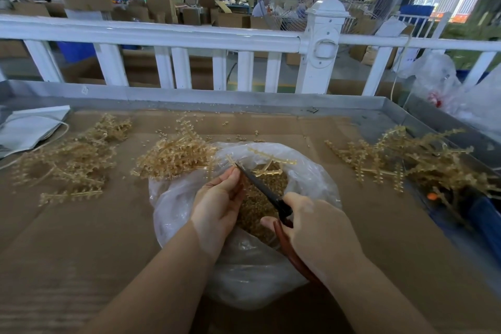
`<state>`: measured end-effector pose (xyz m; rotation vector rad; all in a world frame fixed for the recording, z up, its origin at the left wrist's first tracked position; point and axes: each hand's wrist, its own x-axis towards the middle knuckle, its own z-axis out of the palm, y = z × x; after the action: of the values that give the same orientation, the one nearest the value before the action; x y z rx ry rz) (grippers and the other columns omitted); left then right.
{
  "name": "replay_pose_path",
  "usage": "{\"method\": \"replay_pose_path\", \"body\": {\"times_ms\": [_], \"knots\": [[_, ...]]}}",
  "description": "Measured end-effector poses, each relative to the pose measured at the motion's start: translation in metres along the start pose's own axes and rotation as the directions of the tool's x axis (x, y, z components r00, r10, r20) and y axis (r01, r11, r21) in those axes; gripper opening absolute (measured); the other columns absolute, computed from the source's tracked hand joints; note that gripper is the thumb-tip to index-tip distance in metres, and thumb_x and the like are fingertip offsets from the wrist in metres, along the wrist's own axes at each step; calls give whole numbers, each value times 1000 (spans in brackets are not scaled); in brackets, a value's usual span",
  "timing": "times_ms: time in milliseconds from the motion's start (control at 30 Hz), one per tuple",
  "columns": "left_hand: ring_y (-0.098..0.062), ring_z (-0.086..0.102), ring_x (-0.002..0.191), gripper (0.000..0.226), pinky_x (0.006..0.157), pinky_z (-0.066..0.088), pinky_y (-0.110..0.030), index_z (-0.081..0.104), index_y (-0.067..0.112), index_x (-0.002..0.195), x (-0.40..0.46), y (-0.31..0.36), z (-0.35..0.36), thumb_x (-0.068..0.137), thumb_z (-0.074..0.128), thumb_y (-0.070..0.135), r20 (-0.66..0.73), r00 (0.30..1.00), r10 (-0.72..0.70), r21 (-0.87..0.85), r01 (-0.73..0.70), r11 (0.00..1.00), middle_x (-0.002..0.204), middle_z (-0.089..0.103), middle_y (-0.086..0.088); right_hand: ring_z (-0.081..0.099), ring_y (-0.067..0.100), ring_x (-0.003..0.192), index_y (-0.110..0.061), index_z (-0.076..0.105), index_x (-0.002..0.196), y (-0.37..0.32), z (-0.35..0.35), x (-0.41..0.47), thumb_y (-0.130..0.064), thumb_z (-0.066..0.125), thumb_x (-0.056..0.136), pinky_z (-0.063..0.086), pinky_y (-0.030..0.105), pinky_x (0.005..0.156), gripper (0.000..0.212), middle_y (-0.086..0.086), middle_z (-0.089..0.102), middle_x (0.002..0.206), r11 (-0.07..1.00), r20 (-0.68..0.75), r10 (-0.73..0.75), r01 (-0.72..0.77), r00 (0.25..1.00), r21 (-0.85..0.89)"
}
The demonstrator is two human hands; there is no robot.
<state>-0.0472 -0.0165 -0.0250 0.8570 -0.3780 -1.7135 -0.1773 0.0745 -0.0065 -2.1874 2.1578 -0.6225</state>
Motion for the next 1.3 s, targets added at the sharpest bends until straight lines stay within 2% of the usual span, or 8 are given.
{"method": "replay_pose_path", "body": {"times_ms": [233,367,533,700,867,1033,1200,1300], "knots": [[-10,67,60,10,62,56,-21,64,6,86,3,-1,-2,88,57,-1,7,1000,-8,37,8,999,63,70,-2,56,8,75,-30,53,93,-1,5,-1,-68,44,86,40,21,63,40,-10,61,83,996,21,23,-24,1000,81],[-10,67,56,11,58,57,-21,64,4,83,3,-2,-2,87,57,-4,-4,1000,4,50,-4,999,60,69,-3,53,8,71,-30,47,87,-1,3,2,-67,44,87,38,22,63,37,-11,53,75,998,47,19,-22,999,65],[-13,65,64,12,71,53,-26,63,4,82,1,-5,-1,87,57,-5,22,999,26,132,-29,991,61,68,-3,54,7,70,-29,46,81,2,1,3,-65,47,87,40,20,62,36,-11,51,71,992,102,38,-50,994,112],[-13,66,56,13,54,56,-20,63,1,81,-3,-4,1,86,56,-8,56,998,17,157,-25,987,60,68,-6,44,0,59,-33,39,75,0,-3,5,-61,52,86,29,14,52,33,-13,44,63,969,65,52,-66,997,237],[-14,68,61,15,53,54,-20,65,2,84,-5,-3,1,84,55,-10,56,998,36,187,-46,981,65,70,-6,44,-3,59,-31,44,81,0,-1,5,-59,53,87,28,13,51,29,-15,44,64,967,78,66,-83,995,239],[-17,68,55,23,48,53,-21,62,5,76,-5,-2,0,83,51,-15,95,995,20,139,-33,990,64,68,-9,42,-5,59,-35,40,77,1,0,5,-59,52,87,28,13,51,29,-16,42,63,969,148,41,-76,988,236],[-15,66,62,4,56,55,-24,64,5,88,-3,-2,-1,85,61,6,82,996,18,151,-31,988,71,68,-7,43,-6,58,-36,42,80,3,1,4,-61,52,87,33,11,51,28,-17,43,63,975,139,38,-67,990,211],[-14,66,60,8,53,54,-20,64,4,84,-3,-3,-1,88,58,1,71,997,13,164,-24,986,66,68,-7,42,-6,57,-36,40,79,2,3,3,-62,51,87,33,11,51,29,-17,42,63,980,114,22,-44,993,196]]}}
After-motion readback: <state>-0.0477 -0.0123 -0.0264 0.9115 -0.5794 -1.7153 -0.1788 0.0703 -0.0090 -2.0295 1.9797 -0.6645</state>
